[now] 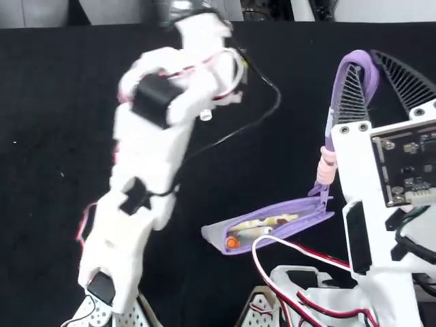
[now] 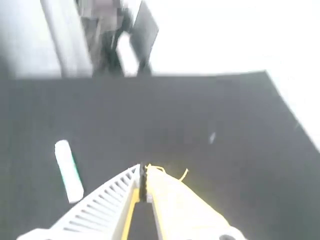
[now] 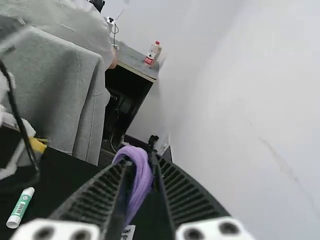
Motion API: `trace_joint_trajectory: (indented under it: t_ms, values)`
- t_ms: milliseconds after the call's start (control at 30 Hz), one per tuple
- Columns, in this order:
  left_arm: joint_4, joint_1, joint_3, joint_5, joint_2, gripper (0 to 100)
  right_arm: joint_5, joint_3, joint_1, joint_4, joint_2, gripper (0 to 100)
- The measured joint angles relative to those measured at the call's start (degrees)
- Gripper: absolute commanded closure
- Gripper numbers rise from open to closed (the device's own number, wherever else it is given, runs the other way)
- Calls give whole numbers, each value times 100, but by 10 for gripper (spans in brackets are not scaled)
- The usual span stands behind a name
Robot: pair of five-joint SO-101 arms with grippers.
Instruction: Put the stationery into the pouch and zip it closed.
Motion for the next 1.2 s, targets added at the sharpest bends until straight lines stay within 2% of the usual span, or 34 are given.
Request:
trace_joint_trajectory:
  t_ms: [167,300,400,567,633,733,867,1067,1200]
  values:
    - [0,-9,-9,-105,-1477,967,-475,18,-18,-123,0,984]
    - [0,18,554,-914,-2620,971,-730,448,-360,-457,0,983]
    - [0,290,1618,-1319,-3393,970,-782,958,-756,-747,18,983]
    - [-26,1081,3921,-1407,-5090,967,-782,1319,-1099,-905,97,983]
    - [-281,1477,4862,-1415,-5785,967,-782,1319,-1134,-905,44,983]
    - [-949,1626,6295,-1468,-6734,966,-782,1319,-1143,-905,79,983]
    - [-2224,1714,8413,-1468,-7859,959,-782,1319,-1380,-879,44,983]
    - [-4765,1688,11842,-1486,-9336,747,-782,1248,-2330,-492,-475,983]
    - [-6075,1688,13363,-1486,-10470,652,-782,1231,-2664,-413,-835,983]
